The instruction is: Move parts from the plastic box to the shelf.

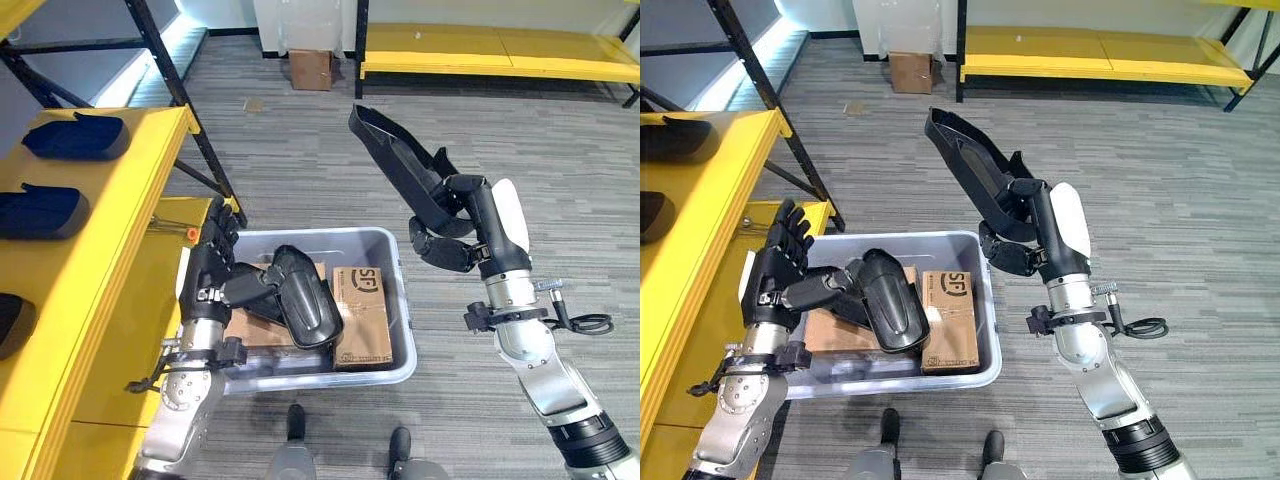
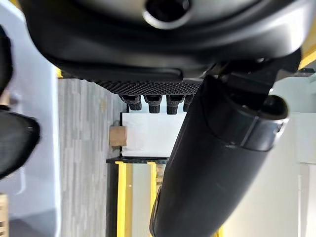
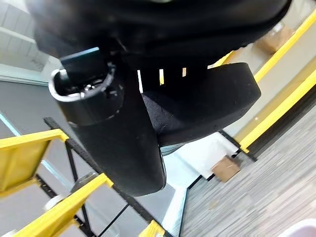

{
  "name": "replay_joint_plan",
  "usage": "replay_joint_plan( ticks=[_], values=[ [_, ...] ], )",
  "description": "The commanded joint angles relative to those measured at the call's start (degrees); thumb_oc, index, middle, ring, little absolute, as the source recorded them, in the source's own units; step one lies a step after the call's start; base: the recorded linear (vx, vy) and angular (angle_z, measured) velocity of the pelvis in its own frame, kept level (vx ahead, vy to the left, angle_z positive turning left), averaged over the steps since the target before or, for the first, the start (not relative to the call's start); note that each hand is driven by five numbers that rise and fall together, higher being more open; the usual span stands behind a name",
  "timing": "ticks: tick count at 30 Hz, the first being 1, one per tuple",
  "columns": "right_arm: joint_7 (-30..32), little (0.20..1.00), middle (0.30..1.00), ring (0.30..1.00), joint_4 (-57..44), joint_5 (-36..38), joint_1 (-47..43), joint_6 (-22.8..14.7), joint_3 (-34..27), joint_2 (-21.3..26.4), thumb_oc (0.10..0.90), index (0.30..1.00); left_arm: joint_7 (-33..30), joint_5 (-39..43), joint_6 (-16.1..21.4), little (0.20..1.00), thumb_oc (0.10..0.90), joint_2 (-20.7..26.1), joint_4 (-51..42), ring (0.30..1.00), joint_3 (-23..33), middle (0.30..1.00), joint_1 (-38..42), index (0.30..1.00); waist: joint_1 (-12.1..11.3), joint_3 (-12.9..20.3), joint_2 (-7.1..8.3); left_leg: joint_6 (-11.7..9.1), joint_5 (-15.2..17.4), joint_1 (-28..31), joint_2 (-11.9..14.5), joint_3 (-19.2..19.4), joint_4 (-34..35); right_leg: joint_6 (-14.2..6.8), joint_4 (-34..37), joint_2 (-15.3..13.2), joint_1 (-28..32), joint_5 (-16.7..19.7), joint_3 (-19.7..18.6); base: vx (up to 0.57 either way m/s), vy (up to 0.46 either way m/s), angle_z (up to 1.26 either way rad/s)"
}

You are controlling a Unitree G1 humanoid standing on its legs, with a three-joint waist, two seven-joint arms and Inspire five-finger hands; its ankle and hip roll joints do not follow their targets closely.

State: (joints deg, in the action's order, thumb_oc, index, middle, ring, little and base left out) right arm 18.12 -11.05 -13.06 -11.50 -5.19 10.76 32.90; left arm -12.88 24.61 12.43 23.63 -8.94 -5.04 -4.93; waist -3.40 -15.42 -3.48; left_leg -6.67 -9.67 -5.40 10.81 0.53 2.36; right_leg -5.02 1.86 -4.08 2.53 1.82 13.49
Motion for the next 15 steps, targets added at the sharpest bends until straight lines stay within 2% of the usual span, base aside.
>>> replay_joint_plan(
  ticks=[1,2,4,6,7,8,9,10,11,12,13,15],
  values=[
    [5.1,0.300,0.300,0.300,-3.4,0.1,-9.0,-6.5,-1.3,1.6,0.400,0.300,-0.1,1.5,4.1,1.000,0.900,1.5,-2.6,1.000,1.9,1.000,2.1,1.000,-1.1,3.8,1.95,-1.7,-7.4,-3.2,2.4,3.7,0.3,3.5,-6.7,0.5,-4.6,-8.0,2.0,-0.22,-0.088,0.77],
    [5.8,0.300,0.300,0.300,-3.4,-0.4,-9.3,-6.1,-1.6,1.9,0.400,0.300,-0.2,1.5,4.0,1.000,0.900,1.5,-2.4,1.000,1.6,1.000,2.6,1.000,-0.7,3.5,1.94,-1.2,-7.0,-3.8,2.3,4.9,-0.1,3.6,-7.2,0.0,-5.6,-8.0,2.9,-0.22,-0.102,0.90],
    [7.2,0.300,0.300,0.300,-3.4,-1.3,-9.3,-5.8,-2.2,2.5,0.400,0.300,0.0,1.4,4.1,1.000,0.900,1.5,-2.2,1.000,1.1,1.000,3.1,1.000,0.2,3.4,2.08,-1.1,-6.0,-3.4,4.6,8.8,-2.4,3.9,-7.9,-1.0,-7.0,-7.7,4.7,-0.17,-0.059,0.91],
    [8.1,0.300,0.300,0.300,-3.4,-1.5,-8.8,-6.1,-2.4,2.4,0.400,0.300,0.2,1.5,4.4,1.000,0.900,1.2,-2.4,1.000,0.8,1.000,3.1,1.000,0.8,3.3,2.38,-1.3,-4.9,-2.0,6.8,8.8,-5.4,4.3,-8.5,-1.7,-7.5,-7.7,5.5,-0.10,-0.016,1.03],
    [8.1,0.300,0.300,0.300,-3.4,-1.5,-8.8,-6.1,-2.4,2.4,0.400,0.300,0.2,1.5,4.4,1.000,0.900,1.2,-2.4,1.000,0.8,1.000,3.1,1.000,0.8,3.3,2.37,-1.3,-4.8,-2.0,6.8,8.8,-5.4,4.3,-8.5,-1.6,-7.5,-7.7,5.5,-0.11,0.013,0.66],
    [8.4,0.300,0.300,0.300,-3.6,-0.8,-7.6,-6.7,-2.8,1.9,0.400,0.300,0.4,1.7,4.4,1.000,0.900,0.9,-2.2,1.000,0.3,1.000,3.7,1.000,1.8,3.7,2.71,-1.4,-4.7,0.9,9.8,9.9,-7.0,4.5,-9.7,-2.5,-8.4,-8.1,7.4,-0.07,0.014,0.49],
    [8.3,0.300,0.300,0.300,-3.6,-0.8,-7.6,-6.7,-2.9,1.9,0.400,0.300,0.4,1.7,4.4,1.000,0.900,0.9,-2.2,1.000,0.2,1.000,3.7,1.000,1.8,3.7,2.68,-1.5,-4.7,1.0,9.9,9.8,-6.9,4.5,-9.9,-2.5,-8.3,-8.2,7.4,-0.03,0.055,0.57],
    [8.6,0.300,0.300,0.300,-4.2,-0.8,-5.4,-6.9,-3.7,1.9,0.400,0.300,0.7,1.8,4.1,1.000,0.900,0.7,-2.1,1.000,-0.6,1.000,4.4,1.000,3.4,4.4,2.58,-2.8,-4.8,4.3,12.0,12.0,-5.5,3.9,-11.7,-3.6,-8.5,-9.7,8.9,0.02,0.092,0.78],
    [8.8,0.300,0.300,0.300,-4.5,-0.8,-4.3,-7.0,-4.2,2.0,0.400,0.300,0.8,1.9,4.0,1.000,0.900,0.8,-2.1,1.000,-0.9,1.000,4.7,1.000,4.3,4.8,2.28,-3.4,-5.2,5.3,13.1,14.3,-4.3,3.6,-12.5,-4.4,-8.8,-9.6,10.0,0.02,0.138,0.96],
    [8.8,0.300,0.300,0.300,-4.9,-0.8,-3.0,-6.9,-4.9,2.3,0.400,0.300,1.1,2.0,3.9,1.000,0.900,0.7,-2.3,1.000,-1.2,1.000,4.6,1.000,4.8,5.3,1.77,-4.1,-6.0,6.3,13.5,15.7,-2.4,3.3,-12.9,-4.8,-8.8,-9.5,10.9,-0.06,0.196,1.15],
    [9.2,0.300,0.300,0.300,-5.2,-0.7,-1.1,-6.9,-6.2,2.5,0.400,0.300,1.7,2.0,3.9,1.000,0.900,0.8,-2.1,1.000,-1.6,1.000,4.9,1.000,5.7,5.9,0.66,-4.5,-5.1,6.9,13.6,19.6,-0.1,2.9,-14.2,-5.7,-9.0,-9.4,13.1,-0.04,0.237,1.22],
    [9.7,0.300,0.300,0.300,-5.4,-1.0,0.0,-6.9,-6.8,2.3,0.400,0.300,1.9,1.7,3.9,1.000,0.900,1.1,-2.1,1.000,-1.6,1.000,4.5,1.000,5.8,6.3,0.18,-5.2,-6.4,7.1,14.3,20.4,1.9,2.6,-14.1,-6.0,-9.0,-9.0,13.2,-0.01,0.203,1.13]
  ],
)
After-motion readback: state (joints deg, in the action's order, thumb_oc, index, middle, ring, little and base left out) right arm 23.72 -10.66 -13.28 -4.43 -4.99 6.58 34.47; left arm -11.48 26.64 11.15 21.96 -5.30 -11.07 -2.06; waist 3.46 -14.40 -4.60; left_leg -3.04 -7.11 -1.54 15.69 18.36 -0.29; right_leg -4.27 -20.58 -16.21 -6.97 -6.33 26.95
